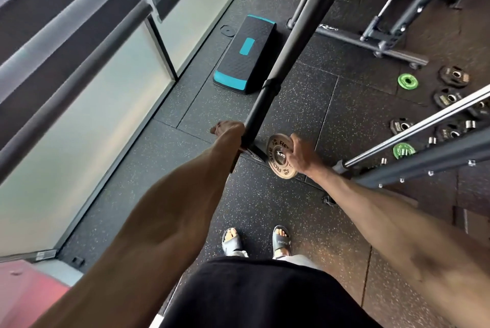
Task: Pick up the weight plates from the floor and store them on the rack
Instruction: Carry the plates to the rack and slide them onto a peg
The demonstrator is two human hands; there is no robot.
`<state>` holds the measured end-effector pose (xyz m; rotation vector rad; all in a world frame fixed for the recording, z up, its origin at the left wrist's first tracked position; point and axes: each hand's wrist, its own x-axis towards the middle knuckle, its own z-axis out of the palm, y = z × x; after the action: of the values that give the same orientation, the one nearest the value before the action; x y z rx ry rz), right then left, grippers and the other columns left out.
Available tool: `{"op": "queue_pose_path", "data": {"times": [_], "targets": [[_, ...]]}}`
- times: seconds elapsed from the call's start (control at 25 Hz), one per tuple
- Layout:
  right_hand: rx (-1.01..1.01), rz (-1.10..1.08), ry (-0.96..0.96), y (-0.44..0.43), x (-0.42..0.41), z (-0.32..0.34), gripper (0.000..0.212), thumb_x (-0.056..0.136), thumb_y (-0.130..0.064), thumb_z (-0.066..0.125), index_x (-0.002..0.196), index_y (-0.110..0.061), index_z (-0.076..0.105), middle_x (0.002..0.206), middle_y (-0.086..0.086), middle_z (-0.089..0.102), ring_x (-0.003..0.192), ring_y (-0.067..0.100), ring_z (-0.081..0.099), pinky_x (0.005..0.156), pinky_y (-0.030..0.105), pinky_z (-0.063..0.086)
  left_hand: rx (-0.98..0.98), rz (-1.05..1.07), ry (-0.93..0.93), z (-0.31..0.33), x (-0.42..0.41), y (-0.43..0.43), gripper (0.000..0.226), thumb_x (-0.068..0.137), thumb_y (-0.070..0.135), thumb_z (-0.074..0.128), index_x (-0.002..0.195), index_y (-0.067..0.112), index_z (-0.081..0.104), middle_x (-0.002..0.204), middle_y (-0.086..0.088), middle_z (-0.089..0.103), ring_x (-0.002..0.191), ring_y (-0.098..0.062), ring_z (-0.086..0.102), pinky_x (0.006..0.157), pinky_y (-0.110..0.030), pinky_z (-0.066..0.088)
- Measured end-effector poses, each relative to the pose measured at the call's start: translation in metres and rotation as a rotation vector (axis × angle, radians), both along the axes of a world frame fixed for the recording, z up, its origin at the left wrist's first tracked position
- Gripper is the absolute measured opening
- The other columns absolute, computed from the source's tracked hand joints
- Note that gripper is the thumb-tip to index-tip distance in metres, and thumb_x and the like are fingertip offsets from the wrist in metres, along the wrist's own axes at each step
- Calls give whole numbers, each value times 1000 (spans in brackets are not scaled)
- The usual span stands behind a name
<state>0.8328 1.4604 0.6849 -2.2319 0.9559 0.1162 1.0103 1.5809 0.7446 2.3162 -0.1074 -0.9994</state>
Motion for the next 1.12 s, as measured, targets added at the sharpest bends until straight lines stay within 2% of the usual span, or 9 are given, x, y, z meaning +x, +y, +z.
{"op": "queue_pose_path", "data": {"times": [0.08,0.2,0.32,0.4,0.56,0.64,0.8,0.96,1.12], "targets": [[39,-11,3,1,1,0,38,99,-20,57,129,2,49,118,27,64,97,38,68,83,50,59,124,-75,-45,4,8,-6,6,95,15,59,93,9,57,89,-1,58,70,-9,53,39,-16,44],[56,-61,-3,-1,0,2,38,101,-19,53,130,3,47,123,29,62,104,38,65,86,46,58,84,-167,-103,0,14,-9,13,94,22,62,96,13,53,84,-1,46,74,-12,43,57,-19,42],[44,-124,-10,-8,-8,5,38,102,-20,50,130,5,47,121,30,62,101,38,66,78,37,57,-4,-362,-116,0,6,-8,35,96,26,60,125,7,54,109,-3,37,90,-14,39,85,-23,48],[37,-117,1,-12,-11,7,37,102,-22,50,128,4,47,117,30,63,96,37,66,74,38,57,-38,-293,-42,-1,9,-18,45,99,21,54,138,-1,48,116,-7,43,86,-11,45,72,-14,47],[17,-95,28,-12,-16,8,31,101,-21,50,120,3,48,100,22,64,81,30,62,54,27,48,74,-143,-79,18,10,-43,61,82,34,78,132,8,53,126,-12,55,121,-25,50,103,-31,39],[7,-52,50,-11,-18,9,27,100,-19,51,116,3,50,104,24,67,78,28,62,53,26,47,-27,-70,-98,2,10,-43,60,85,36,75,130,6,52,128,-12,56,121,-27,52,95,-30,42],[153,163,148,8,-9,18,27,99,-18,52,121,-3,54,111,17,67,86,30,68,64,29,59,-81,87,-168,-21,11,-29,32,98,11,43,110,-9,64,92,-17,71,72,-26,70,67,-37,60],[231,263,58,42,28,21,18,99,-15,54,116,-9,55,103,8,67,95,29,69,85,40,60,-36,-190,-337,-23,4,8,26,96,13,52,118,5,64,100,-14,69,78,-20,58,65,-32,47],[167,242,-50,57,66,20,15,100,-14,53,114,-9,57,109,9,59,103,25,62,96,42,55,-39,-261,-249,-41,18,34,24,95,11,48,110,4,65,99,-17,71,81,-27,68,68,-36,57]]}}
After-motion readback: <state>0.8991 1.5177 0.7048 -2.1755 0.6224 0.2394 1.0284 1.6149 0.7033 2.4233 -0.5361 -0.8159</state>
